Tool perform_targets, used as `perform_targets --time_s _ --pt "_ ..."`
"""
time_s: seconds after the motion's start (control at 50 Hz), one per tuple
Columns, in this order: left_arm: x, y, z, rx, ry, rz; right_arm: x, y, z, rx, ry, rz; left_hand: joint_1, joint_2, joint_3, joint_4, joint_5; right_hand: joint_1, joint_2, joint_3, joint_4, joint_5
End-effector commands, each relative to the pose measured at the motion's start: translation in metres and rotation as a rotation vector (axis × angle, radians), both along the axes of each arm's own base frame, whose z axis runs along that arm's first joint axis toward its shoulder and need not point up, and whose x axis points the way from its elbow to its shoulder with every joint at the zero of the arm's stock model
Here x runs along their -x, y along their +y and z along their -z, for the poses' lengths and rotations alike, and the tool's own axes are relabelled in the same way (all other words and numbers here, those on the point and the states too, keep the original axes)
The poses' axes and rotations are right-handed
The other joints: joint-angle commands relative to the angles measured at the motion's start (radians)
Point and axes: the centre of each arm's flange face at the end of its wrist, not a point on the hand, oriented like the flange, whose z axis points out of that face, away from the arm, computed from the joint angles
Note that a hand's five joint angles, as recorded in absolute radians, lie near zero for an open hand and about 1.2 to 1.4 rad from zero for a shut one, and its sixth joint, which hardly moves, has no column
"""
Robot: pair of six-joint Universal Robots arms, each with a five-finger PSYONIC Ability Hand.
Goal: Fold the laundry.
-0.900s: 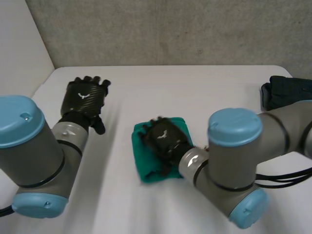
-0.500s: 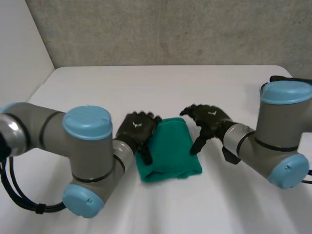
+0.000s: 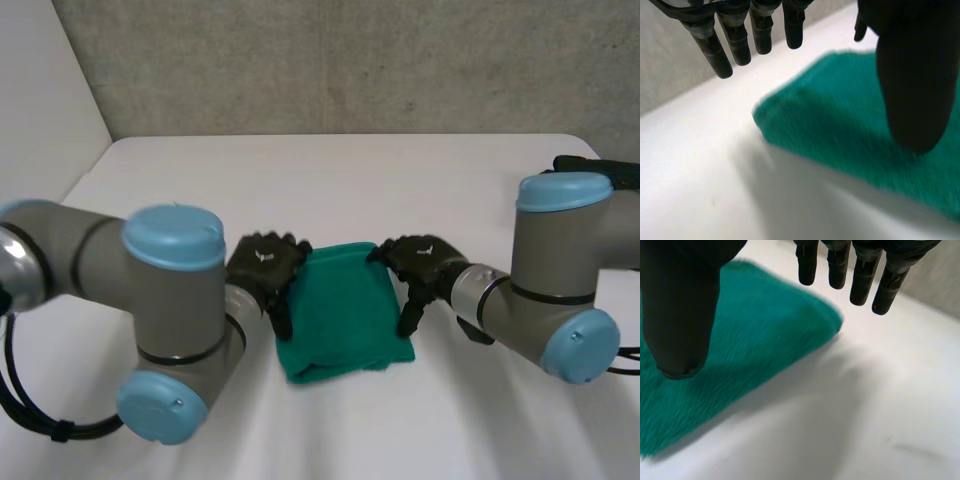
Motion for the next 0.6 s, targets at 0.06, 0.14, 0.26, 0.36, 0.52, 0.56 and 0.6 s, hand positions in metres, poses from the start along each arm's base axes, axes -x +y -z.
perform_targets --time_s 0.06,0.14,0.26,0.36,0.52,0.56,0.6 --pt "-0.012 -0.006 -0.086 0.150 0.180 0.103 0.020 0.010 -0.052 0.211 -0.100 0.146 -0.015 -0.024 -0.030 -0.023 -0.044 0.020 -0.044 -0.040 -0.053 -0.067" --pt "-0.013 -0.001 -0.109 0.185 0.229 0.191 0.028 0.023 -0.056 0.213 -0.094 0.179 -0.015 -0.024 -0.030 -0.023 -0.044 0.020 -0.044 -0.040 -0.053 -0.067" --pt "-0.008 0.006 -0.127 0.213 0.268 0.296 0.018 0.064 -0.031 0.134 -0.058 0.069 -0.012 -0.021 -0.027 -0.020 -0.041 0.020 -0.044 -0.040 -0.053 -0.067" --pt "-0.006 0.005 -0.127 0.210 0.269 0.310 -0.009 0.094 -0.017 0.142 -0.064 -0.046 -0.015 -0.024 -0.030 -0.023 -0.044 0.020 -0.044 -0.040 -0.053 -0.067" --pt "0.001 0.005 -0.110 0.162 0.250 0.317 -0.028 0.104 0.014 0.160 -0.024 -0.096 -0.012 -0.021 -0.027 -0.020 -0.041 0.020 -0.044 -0.040 -0.053 -0.067" --pt "0.001 0.006 -0.106 0.150 0.243 0.315 -0.030 0.103 0.021 0.185 0.003 -0.095 -0.012 -0.021 -0.027 -0.020 -0.041 0.020 -0.044 -0.040 -0.053 -0.067" --pt "0.002 0.007 -0.105 0.147 0.242 0.317 -0.033 0.102 0.025 0.218 0.028 -0.095 -0.012 -0.021 -0.027 -0.020 -0.041 0.020 -0.044 -0.040 -0.053 -0.067"
